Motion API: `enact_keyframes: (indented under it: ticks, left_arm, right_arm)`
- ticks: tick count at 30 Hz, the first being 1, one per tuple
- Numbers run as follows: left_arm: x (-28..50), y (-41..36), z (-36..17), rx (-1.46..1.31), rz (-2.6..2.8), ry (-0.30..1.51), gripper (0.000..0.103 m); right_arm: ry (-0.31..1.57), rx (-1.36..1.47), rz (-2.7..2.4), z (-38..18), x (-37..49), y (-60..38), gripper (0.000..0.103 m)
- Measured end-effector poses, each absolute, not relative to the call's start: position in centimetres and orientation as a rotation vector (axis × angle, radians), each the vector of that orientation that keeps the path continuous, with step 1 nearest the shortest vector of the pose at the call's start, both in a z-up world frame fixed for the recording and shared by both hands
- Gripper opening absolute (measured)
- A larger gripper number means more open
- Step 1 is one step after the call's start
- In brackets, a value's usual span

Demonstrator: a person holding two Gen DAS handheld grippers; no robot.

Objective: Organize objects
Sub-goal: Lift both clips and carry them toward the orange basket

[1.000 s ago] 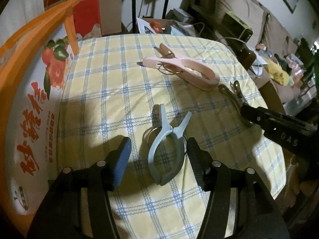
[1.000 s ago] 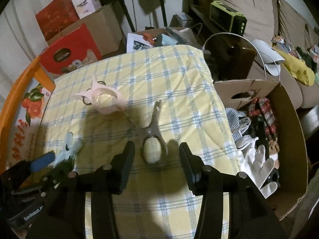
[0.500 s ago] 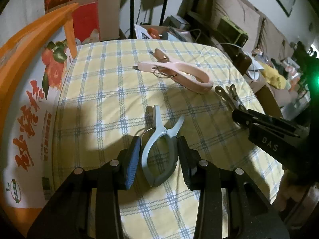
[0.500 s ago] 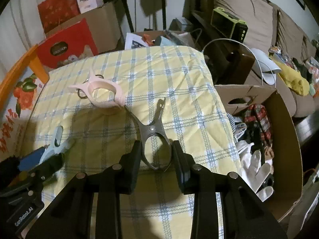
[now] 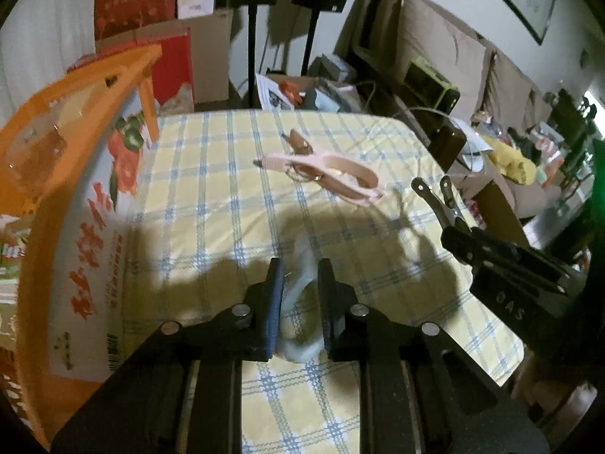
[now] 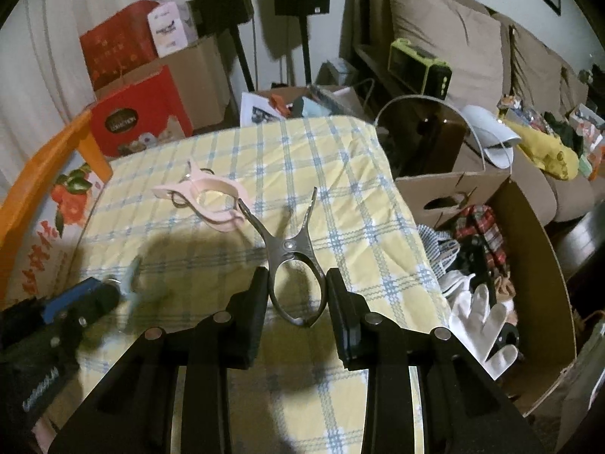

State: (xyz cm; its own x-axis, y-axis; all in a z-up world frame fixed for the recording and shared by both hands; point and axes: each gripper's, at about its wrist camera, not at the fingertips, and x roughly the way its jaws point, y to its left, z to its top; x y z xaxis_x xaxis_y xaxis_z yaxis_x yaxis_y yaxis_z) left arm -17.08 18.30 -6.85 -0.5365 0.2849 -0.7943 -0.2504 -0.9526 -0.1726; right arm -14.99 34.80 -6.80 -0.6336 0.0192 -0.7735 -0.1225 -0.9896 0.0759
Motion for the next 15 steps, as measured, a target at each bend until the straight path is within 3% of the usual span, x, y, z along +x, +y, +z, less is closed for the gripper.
enact_keyframes:
  ticks: [7,11,12,15]
  left_arm:
    - [-17.1,17.9,-6.4,-1.335,2.501,-0.056,0.017]
    - [-16.5,17.6,-7.6,-1.383,2.491,-0.049,0.057]
    - [-16.5,17.6,-8.0,-1.389,2.491,-0.053,0.061]
    - [-16.6,18.0,-9.2,-1.423,2.494,-0.027,0.061]
  right_arm:
    - [0.21,-1.293,2.791,-5.7,-13.4,34.4,0.031]
    - [0.233,-1.313,2.777,-5.9,-12.9,34.6,0.031]
    - [0.241,-1.314,2.776,-6.1,-12.7,34.6,0.031]
    - [0.258,-1.318,2.775,-6.6,-12.4,34.5,0.031]
